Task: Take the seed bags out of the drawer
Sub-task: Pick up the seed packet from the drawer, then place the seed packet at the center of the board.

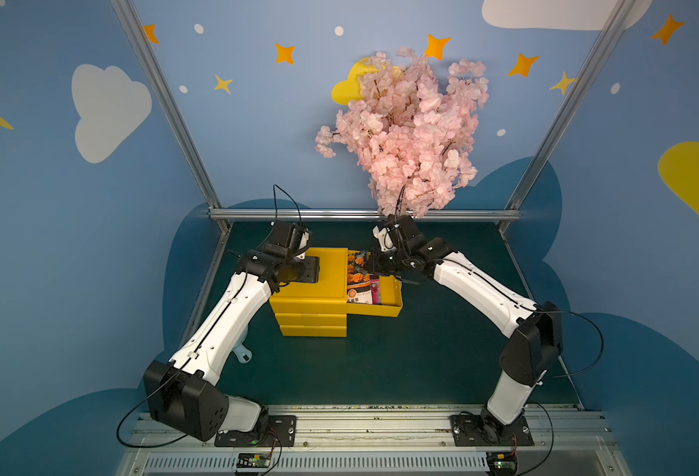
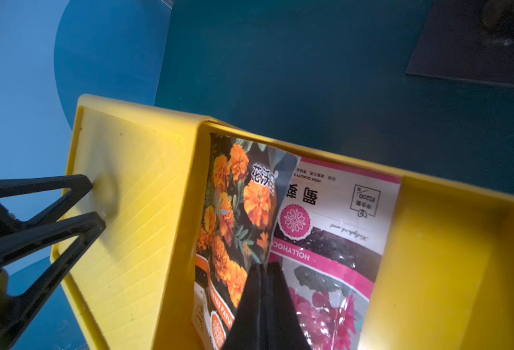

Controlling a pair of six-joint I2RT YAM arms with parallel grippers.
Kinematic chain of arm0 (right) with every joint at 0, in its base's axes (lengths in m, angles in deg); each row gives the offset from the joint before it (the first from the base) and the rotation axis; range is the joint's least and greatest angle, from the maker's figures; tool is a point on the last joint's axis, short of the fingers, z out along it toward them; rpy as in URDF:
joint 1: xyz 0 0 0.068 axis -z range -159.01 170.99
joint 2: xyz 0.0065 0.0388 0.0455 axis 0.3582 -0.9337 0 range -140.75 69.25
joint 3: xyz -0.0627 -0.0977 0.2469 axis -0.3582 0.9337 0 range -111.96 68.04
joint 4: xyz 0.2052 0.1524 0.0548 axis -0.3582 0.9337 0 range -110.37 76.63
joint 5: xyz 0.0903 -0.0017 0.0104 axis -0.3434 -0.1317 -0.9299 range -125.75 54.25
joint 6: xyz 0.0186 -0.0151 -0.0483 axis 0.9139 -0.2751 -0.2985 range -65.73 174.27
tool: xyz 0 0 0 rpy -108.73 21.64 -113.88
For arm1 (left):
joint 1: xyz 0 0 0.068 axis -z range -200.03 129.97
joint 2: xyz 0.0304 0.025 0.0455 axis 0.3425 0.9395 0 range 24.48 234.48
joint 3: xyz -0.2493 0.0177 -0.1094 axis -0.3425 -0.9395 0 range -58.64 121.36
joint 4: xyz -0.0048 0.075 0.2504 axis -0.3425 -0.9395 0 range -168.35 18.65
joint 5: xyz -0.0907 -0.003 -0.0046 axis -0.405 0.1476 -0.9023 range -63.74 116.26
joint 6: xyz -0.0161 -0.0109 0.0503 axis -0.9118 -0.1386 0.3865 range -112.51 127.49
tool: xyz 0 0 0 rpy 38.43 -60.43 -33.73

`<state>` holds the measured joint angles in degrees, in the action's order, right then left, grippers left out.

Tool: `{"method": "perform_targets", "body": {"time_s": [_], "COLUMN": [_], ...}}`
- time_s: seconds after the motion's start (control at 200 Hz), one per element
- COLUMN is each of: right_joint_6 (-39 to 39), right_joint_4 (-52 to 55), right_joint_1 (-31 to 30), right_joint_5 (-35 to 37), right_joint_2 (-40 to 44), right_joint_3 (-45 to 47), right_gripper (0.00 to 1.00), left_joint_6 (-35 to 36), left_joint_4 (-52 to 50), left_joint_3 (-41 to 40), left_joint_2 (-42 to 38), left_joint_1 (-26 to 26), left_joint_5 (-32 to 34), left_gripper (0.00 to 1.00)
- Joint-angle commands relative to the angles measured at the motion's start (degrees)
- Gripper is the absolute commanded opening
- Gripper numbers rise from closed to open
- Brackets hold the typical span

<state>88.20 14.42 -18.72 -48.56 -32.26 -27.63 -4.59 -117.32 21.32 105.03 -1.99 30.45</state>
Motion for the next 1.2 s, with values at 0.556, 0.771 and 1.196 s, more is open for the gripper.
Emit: {"method": "perform_targets", "body": {"time_s": [0.556, 0.771, 1.196], "right_joint_6": [-4.22, -4.46, -4.66], "right_joint_4": [1.83, 1.78, 2.83], "right_joint_1": [1.63, 4.36, 10.47], "right_joint_5": [3.79, 1.85, -3.50], "right_joint_2": [8.26, 11.49, 18.87], "right_joint_3": [0.80, 1.58, 5.72], "right_gripper": [0.00, 0.00, 0.00], "left_joint_6": [-0.93, -0.84, -0.48], "left_joint_4": [-8.49, -8.59, -9.39], "left_joint_3": [-2.42, -2.32, -1.04], "left_joint_2": [0.84, 0.87, 1.26], "left_joint_1": [-0.82, -0.96, -0.96], "left_joint_5": [-1.99, -1.94, -2.08], "left_gripper": [0.67, 0.67, 0.67]}}
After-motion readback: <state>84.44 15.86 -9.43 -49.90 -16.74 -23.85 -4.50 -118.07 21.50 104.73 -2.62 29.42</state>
